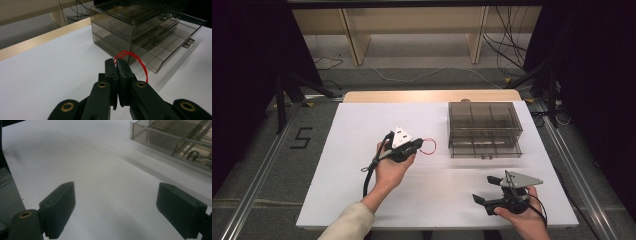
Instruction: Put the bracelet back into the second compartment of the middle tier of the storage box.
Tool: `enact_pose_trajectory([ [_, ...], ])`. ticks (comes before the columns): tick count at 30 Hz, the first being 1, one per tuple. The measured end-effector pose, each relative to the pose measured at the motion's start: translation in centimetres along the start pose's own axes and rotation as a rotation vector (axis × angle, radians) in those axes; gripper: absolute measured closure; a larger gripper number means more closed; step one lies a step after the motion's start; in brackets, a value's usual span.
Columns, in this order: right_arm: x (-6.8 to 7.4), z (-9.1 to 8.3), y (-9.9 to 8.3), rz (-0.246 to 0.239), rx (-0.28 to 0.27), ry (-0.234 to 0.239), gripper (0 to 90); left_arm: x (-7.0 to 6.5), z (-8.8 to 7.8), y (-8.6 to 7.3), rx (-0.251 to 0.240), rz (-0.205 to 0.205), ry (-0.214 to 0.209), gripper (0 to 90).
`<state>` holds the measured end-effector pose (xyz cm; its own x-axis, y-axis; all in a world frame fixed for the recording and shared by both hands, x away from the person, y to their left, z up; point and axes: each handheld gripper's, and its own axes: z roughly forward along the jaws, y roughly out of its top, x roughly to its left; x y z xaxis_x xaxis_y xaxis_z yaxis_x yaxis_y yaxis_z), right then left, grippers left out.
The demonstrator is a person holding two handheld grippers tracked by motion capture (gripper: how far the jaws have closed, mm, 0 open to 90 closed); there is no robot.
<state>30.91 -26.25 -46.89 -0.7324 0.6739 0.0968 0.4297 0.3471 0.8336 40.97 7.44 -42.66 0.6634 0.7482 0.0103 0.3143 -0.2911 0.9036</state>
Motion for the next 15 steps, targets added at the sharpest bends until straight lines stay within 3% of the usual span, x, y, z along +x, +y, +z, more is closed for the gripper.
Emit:
enact_pose_trajectory([
  [15,0.0,0.0,0.0,-0.005,0.002,0.0,16.5,-2.0,1.5,1.5,-0.008,0.032,-0.044,87.7],
])
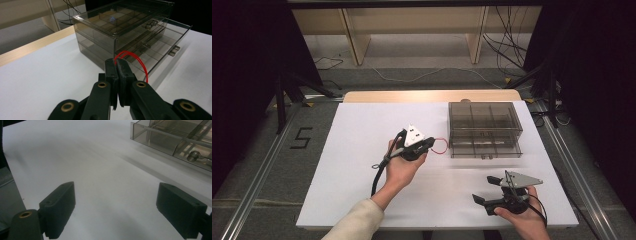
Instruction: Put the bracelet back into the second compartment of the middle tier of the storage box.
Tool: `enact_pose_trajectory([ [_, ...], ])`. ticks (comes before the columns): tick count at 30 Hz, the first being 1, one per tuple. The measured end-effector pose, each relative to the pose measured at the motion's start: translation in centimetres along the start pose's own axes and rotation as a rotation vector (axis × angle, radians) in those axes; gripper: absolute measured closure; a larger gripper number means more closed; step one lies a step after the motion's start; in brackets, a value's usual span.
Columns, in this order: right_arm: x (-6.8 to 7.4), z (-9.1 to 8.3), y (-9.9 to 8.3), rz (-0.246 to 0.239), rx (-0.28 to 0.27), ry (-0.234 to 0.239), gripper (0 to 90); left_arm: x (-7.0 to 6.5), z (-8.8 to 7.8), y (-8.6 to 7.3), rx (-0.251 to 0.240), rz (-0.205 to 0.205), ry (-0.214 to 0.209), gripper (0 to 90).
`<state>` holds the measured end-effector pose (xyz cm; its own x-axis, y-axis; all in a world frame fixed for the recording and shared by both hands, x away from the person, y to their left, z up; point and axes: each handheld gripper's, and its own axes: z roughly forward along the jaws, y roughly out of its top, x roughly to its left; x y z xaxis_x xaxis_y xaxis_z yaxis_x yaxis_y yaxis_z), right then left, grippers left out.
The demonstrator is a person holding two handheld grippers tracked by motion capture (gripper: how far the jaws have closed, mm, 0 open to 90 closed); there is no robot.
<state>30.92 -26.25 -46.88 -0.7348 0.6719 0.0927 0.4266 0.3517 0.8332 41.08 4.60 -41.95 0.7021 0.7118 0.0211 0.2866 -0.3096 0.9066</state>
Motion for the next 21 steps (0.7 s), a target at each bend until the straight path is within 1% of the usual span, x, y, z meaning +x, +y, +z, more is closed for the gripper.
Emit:
enact_pose_trajectory([
  [9,0.0,0.0,0.0,0.0,-0.004,0.003,16.5,-1.3,1.3,0.8,0.007,0.036,-0.026,87.8],
  [14,0.0,0.0,0.0,0.003,0.006,0.0,16.5,-2.0,2.1,1.1,0.017,0.045,-0.041,87.8],
  [21,0.0,0.0,0.0,0.004,0.005,0.0,16.5,-2.8,3.1,1.8,0.017,0.057,-0.054,87.7],
])
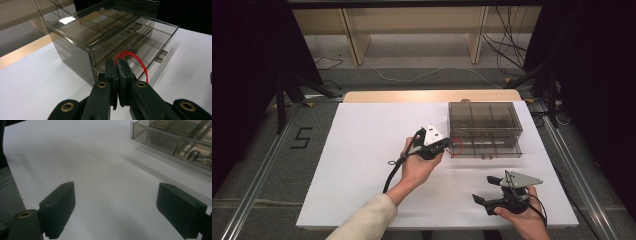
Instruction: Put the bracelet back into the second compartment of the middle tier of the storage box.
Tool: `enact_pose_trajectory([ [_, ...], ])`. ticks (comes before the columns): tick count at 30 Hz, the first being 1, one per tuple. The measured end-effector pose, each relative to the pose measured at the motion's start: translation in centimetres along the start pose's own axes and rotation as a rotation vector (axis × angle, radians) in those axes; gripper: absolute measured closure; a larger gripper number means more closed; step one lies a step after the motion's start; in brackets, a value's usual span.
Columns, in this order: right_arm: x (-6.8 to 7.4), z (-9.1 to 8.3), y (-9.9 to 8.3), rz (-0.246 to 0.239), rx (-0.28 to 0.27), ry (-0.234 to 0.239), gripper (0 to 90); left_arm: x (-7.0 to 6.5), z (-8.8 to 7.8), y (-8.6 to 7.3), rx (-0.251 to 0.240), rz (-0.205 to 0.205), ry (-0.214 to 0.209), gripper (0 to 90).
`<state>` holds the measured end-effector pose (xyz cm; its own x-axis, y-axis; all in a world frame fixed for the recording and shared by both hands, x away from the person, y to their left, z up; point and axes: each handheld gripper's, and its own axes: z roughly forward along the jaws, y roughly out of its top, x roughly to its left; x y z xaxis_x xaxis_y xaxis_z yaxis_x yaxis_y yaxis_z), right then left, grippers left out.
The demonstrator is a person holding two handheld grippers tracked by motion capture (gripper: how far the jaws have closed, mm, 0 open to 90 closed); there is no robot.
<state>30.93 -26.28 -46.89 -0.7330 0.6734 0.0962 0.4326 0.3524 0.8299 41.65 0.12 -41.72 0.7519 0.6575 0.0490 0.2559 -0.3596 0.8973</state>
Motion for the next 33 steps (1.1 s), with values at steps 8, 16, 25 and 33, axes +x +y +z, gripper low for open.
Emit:
enact_pose_trajectory([
  [8,0.0,0.0,0.0,0.001,0.0,0.002,16.5,-0.8,1.2,0.8,-0.004,0.015,-0.013,87.7],
  [16,0.0,0.0,0.0,0.0,0.0,0.002,16.5,-1.7,2.3,1.5,-0.009,0.034,-0.029,87.7],
  [25,0.0,0.0,0.0,0.0,0.0,0.004,16.5,-2.2,3.0,1.7,-0.013,0.039,-0.04,87.7],
  [33,0.0,0.0,0.0,-0.001,0.001,0.003,16.5,-2.5,3.4,2.0,-0.016,0.045,-0.043,87.7],
])
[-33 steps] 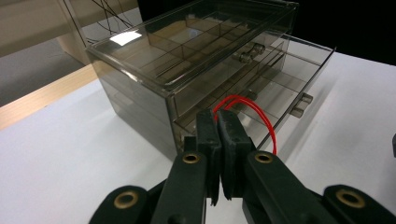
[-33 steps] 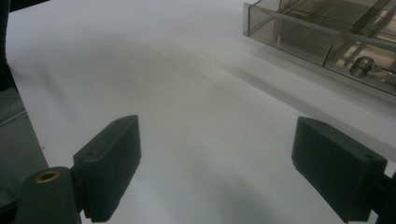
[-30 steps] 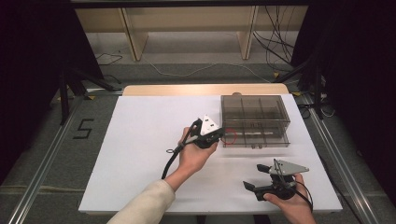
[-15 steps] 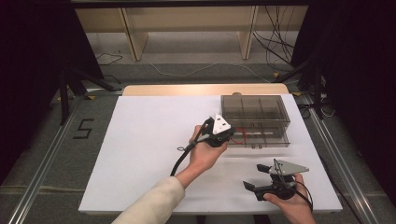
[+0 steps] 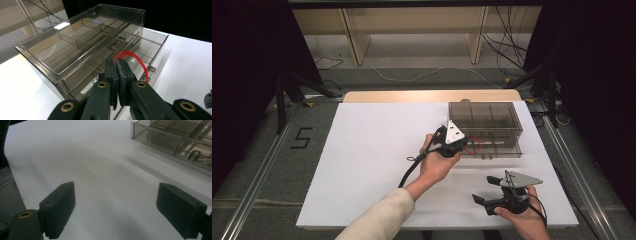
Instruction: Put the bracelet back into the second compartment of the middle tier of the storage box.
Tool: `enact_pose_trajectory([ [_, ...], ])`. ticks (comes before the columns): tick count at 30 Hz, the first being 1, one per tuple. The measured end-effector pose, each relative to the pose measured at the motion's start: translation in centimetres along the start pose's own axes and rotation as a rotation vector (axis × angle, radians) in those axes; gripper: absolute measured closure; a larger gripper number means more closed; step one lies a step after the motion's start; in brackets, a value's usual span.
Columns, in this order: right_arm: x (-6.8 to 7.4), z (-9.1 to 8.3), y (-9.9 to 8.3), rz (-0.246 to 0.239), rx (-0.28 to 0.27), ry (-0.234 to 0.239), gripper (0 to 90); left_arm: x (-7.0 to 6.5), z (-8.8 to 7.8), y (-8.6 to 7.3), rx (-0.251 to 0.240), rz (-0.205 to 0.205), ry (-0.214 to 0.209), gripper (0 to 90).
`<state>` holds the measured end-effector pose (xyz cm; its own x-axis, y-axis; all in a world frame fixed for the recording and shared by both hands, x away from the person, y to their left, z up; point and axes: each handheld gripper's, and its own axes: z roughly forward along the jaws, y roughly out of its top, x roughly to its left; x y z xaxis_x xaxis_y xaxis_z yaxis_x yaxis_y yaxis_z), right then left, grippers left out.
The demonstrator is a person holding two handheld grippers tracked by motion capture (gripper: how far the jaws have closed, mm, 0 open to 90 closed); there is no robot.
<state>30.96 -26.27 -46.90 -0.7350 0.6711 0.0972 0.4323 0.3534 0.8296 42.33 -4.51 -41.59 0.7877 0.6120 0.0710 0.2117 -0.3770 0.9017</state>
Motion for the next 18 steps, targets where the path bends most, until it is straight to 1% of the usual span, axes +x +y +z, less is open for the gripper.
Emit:
enact_pose_trajectory([
  [2,0.0,0.0,0.0,0.001,0.001,0.0,16.5,0.0,0.1,0.0,-0.002,0.004,0.0,87.7],
  [3,0.0,0.0,0.0,0.001,0.001,0.0,16.5,-0.1,0.2,0.1,-0.002,-0.001,-0.001,87.7],
  [12,0.0,0.0,0.0,0.0,0.002,0.001,16.5,-0.6,0.8,0.5,-0.01,0.014,-0.008,87.7],
  [18,0.0,0.0,0.0,0.001,0.0,0.001,16.5,-0.7,1.4,0.6,-0.005,0.015,-0.01,87.7],
])
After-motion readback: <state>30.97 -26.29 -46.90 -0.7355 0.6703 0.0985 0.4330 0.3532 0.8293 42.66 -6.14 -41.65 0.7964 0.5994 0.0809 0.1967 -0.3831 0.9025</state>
